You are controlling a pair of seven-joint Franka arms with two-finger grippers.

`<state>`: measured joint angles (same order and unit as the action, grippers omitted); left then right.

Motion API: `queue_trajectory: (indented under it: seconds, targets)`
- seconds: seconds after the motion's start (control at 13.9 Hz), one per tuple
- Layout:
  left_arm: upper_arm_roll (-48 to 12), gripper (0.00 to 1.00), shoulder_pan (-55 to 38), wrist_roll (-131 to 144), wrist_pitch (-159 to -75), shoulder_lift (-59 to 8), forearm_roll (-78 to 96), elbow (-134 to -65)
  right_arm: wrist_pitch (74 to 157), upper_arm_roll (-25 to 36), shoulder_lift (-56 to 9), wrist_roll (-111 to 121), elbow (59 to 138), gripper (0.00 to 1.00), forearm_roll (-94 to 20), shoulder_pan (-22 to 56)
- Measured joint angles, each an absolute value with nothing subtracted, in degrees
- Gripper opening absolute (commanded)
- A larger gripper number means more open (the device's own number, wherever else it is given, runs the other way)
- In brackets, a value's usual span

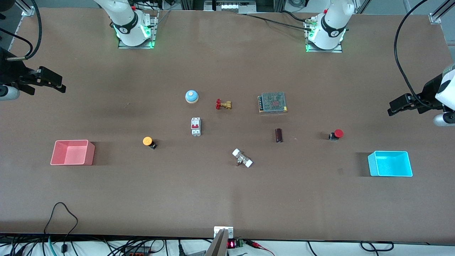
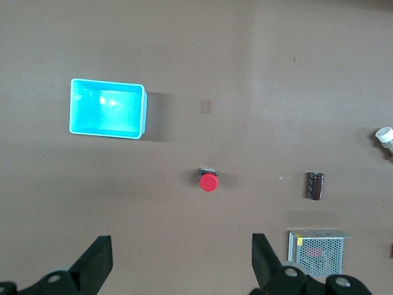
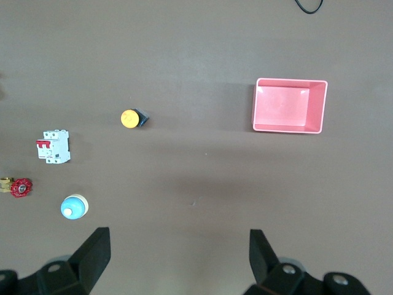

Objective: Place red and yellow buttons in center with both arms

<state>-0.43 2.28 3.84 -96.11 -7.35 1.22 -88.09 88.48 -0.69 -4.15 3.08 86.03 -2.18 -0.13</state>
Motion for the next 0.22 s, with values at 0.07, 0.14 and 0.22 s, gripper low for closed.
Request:
queue_trajectory:
  seconds: [0.07,0.14,0.22]
  targets:
    - [-0.4,1.00,2.3,3.8,-96.1,-7.3,1.2,-88.1,88.4,-0.7,-4.1,3.1,86.0,1.00,-2.2,-0.1]
    - [-0.4,1.00,2.3,3.8,-96.0,-7.3,1.2,-88.1,88.4,-0.7,-4.1,3.1,86.0,1.00,-2.2,0.0]
    - [-0.4,1.00,2.3,3.8,-95.7,-7.3,1.2,-88.1,88.4,-0.7,-4.1,3.1,86.0,1.00,-2.2,0.0]
